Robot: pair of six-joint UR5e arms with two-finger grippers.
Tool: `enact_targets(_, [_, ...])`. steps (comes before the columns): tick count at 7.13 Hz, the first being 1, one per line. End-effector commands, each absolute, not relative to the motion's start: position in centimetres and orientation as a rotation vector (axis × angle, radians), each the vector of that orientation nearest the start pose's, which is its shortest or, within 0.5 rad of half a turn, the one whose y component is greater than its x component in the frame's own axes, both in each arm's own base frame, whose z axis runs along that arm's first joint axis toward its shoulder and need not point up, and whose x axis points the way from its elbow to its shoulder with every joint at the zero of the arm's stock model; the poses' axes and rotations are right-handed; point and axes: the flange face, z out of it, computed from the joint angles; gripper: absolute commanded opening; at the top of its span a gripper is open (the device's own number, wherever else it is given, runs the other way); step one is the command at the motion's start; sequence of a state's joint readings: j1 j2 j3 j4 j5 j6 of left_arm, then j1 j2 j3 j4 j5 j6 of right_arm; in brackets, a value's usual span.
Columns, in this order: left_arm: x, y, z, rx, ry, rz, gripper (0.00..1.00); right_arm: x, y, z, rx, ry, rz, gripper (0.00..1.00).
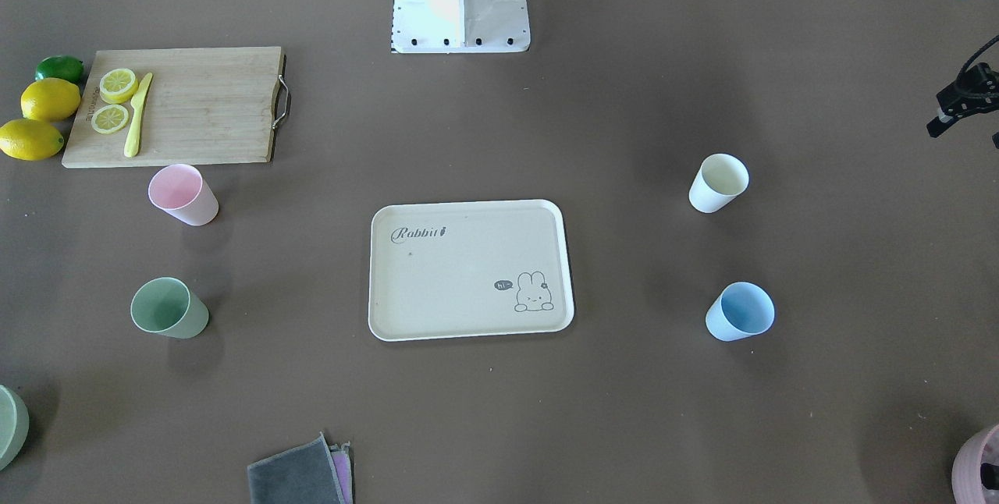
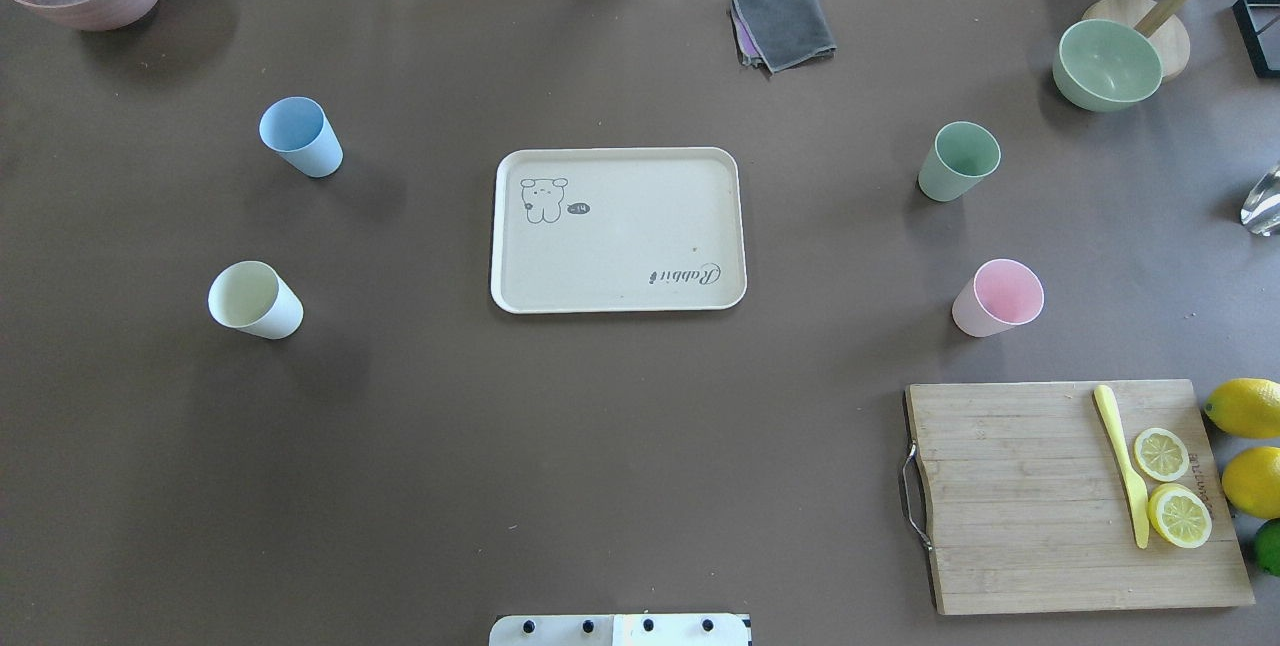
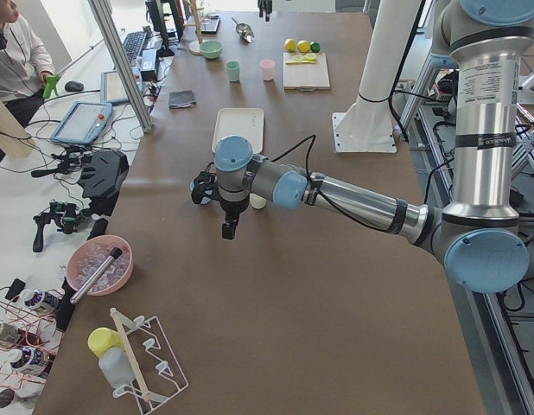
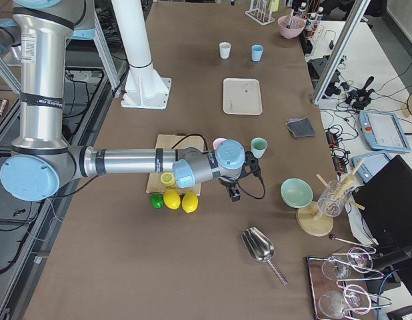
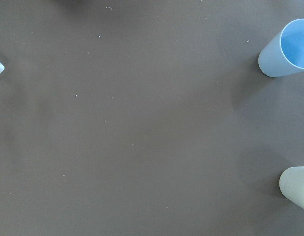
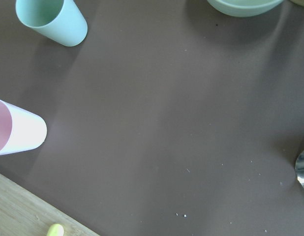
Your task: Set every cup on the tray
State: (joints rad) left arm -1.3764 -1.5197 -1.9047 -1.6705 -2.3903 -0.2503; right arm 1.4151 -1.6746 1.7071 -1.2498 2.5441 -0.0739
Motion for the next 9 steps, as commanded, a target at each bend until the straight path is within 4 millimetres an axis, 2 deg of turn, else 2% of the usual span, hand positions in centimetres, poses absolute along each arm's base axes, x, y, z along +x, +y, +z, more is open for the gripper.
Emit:
enact_targets(1, [3.1,-47.1,49.9,0.175,0.871,0.097,0.98,-2.5,-46.2,58.0,0.369,-1.005,-0.438,1.00])
enact_targets(3, [3.1,-47.1,49.3,0.190,0.867,0.106,0.98,-4.4,-46.2,56.6,0.457,-1.004,-0.526,1.00])
enact_targets(4, [3.1,-47.1,49.2,0.195,0.870,0.113,0.98,-5.3,-46.2,56.2,0.423,-1.023,-0.495,1.00])
enact_targets(7, [2.9,-46.6,49.5,0.209,0.874,0.109,0.98,-13.5,-48.6,51.6,0.330,-1.041,-0.437,0.99])
enact_targets(9, [3.2,-46.8,49.5,0.219,0.877,0.119,0.98,-18.8,-48.9,49.6,0.268,-1.033,-0.390,0.98])
